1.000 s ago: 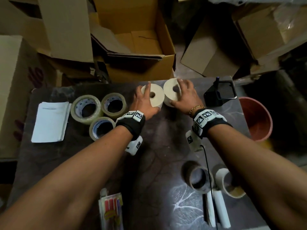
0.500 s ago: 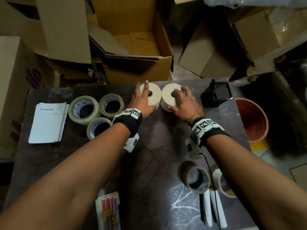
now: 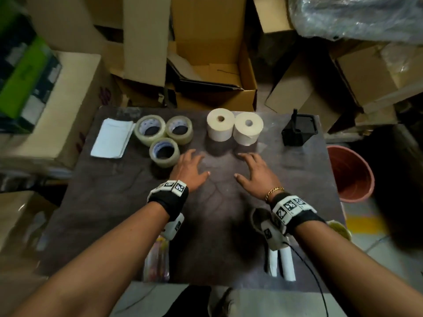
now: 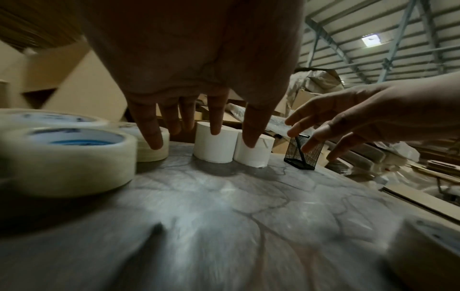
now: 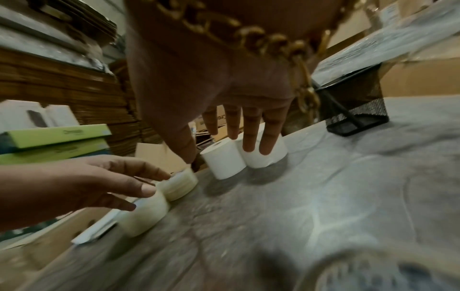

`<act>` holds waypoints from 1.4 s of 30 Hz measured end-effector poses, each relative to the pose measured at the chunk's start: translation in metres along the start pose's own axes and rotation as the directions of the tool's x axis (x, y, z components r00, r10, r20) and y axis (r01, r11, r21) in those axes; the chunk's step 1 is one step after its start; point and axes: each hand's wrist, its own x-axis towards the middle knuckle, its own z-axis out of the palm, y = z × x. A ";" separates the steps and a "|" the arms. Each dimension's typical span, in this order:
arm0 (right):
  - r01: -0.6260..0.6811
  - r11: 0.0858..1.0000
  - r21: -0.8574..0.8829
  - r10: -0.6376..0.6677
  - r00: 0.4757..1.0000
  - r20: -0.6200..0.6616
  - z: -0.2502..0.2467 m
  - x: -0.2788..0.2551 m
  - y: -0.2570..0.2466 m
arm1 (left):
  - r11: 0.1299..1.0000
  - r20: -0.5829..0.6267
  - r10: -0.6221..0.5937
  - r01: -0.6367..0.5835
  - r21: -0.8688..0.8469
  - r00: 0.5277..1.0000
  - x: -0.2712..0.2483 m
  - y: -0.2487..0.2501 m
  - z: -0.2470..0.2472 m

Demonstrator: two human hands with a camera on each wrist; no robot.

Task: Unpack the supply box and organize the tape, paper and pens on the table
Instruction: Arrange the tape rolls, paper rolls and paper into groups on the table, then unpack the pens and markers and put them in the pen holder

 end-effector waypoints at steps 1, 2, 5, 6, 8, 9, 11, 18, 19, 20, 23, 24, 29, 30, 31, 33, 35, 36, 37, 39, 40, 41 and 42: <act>0.009 0.999 0.034 -0.011 0.999 0.035 0.008 -0.013 -0.008 | 0.999 -0.024 -0.023 0.023 -0.035 0.999 -0.023 -0.005 0.001; 0.015 0.997 0.073 -0.020 0.997 0.068 0.017 -0.024 -0.017 | 0.996 -0.040 -0.057 0.054 -0.070 0.998 -0.046 -0.011 0.002; 0.006 0.982 0.186 -0.041 0.982 0.185 0.045 -0.059 -0.040 | 0.963 -0.046 -0.196 0.184 -0.198 0.979 -0.115 -0.036 0.009; 0.001 0.980 0.199 -0.049 0.971 0.236 0.056 -0.071 -0.047 | 0.944 -0.044 -0.241 0.224 -0.241 0.969 -0.137 -0.045 0.012; -0.015 0.979 0.201 -0.059 0.933 0.354 0.078 -0.094 -0.058 | 0.904 -0.039 -0.319 0.292 -0.311 0.947 -0.175 -0.063 0.020; -0.019 0.980 0.196 -0.064 0.911 0.407 0.089 -0.104 -0.063 | 0.887 -0.037 -0.348 0.316 -0.337 0.937 -0.192 -0.071 0.024; -0.026 0.982 0.189 -0.071 0.872 0.484 0.109 -0.123 -0.072 | 0.853 -0.014 -0.392 0.358 -0.379 0.920 -0.218 -0.086 0.030; -0.178 0.936 0.303 0.008 0.872 0.489 0.159 -0.140 -0.114 | 0.794 0.146 -0.412 0.433 -0.427 0.900 -0.234 -0.112 0.046; -0.214 0.922 0.324 0.035 0.876 0.481 0.167 -0.140 -0.120 | 0.785 0.165 -0.404 0.434 -0.443 0.900 -0.229 -0.116 0.050; -0.252 0.903 0.348 0.063 0.879 0.472 0.174 -0.140 -0.126 | 0.777 0.186 -0.397 0.436 -0.455 0.899 -0.224 -0.120 0.054; -0.345 0.831 0.437 0.131 0.885 0.447 0.192 -0.142 -0.143 | 0.758 0.221 -0.380 0.439 -0.482 0.898 -0.217 -0.128 0.058; -0.367 0.806 0.465 0.150 0.886 0.439 0.195 -0.142 -0.148 | 0.763 0.217 -0.372 0.430 -0.483 0.903 -0.216 -0.128 0.056; -0.415 0.777 0.473 0.244 0.891 0.383 0.201 -0.139 -0.157 | 0.725 0.210 -0.353 0.408 -0.554 0.912 -0.209 -0.129 0.051; -0.417 0.773 0.479 0.255 0.895 0.367 0.201 -0.138 -0.157 | 0.695 0.229 -0.348 0.414 -0.587 0.909 -0.208 -0.127 0.049; -0.428 0.760 0.489 0.274 0.894 0.356 0.200 -0.138 -0.159 | 0.661 0.256 -0.334 0.419 -0.622 0.907 -0.207 -0.126 0.049; -0.455 0.706 0.542 0.338 0.890 0.306 0.197 -0.138 -0.158 | 0.631 0.288 -0.278 0.400 -0.664 0.917 -0.205 -0.117 0.047; -0.454 0.655 0.604 0.395 0.887 0.239 0.183 -0.139 -0.159 | 0.623 0.295 -0.212 0.362 -0.694 0.932 -0.199 -0.105 0.041; -0.426 0.636 0.644 0.398 0.895 0.200 0.175 -0.139 -0.158 | 0.619 0.294 -0.178 0.340 -0.708 0.939 -0.195 -0.098 0.038; -0.397 0.626 0.672 0.395 0.904 0.166 0.164 -0.140 -0.158 | 0.609 0.301 -0.144 0.324 -0.724 0.943 -0.191 -0.088 0.032; -0.325 0.630 0.705 0.391 0.918 0.074 0.141 -0.142 -0.154 | 0.562 0.329 -0.074 0.312 -0.766 0.941 -0.185 -0.064 0.020; -0.277 0.660 0.699 0.385 0.923 0.003 0.129 -0.143 -0.151 | 0.554 0.338 -0.031 0.298 -0.777 0.941 -0.181 -0.050 0.013; -0.241 0.704 0.668 0.383 0.921 -0.071 0.115 -0.143 -0.150 | 0.573 0.339 0.007 0.275 -0.772 0.941 -0.177 -0.036 0.007; -0.202 0.752 0.627 0.368 0.918 -0.145 0.105 -0.143 -0.143 | 0.601 0.337 0.036 0.249 -0.760 0.941 -0.174 -0.023 0.000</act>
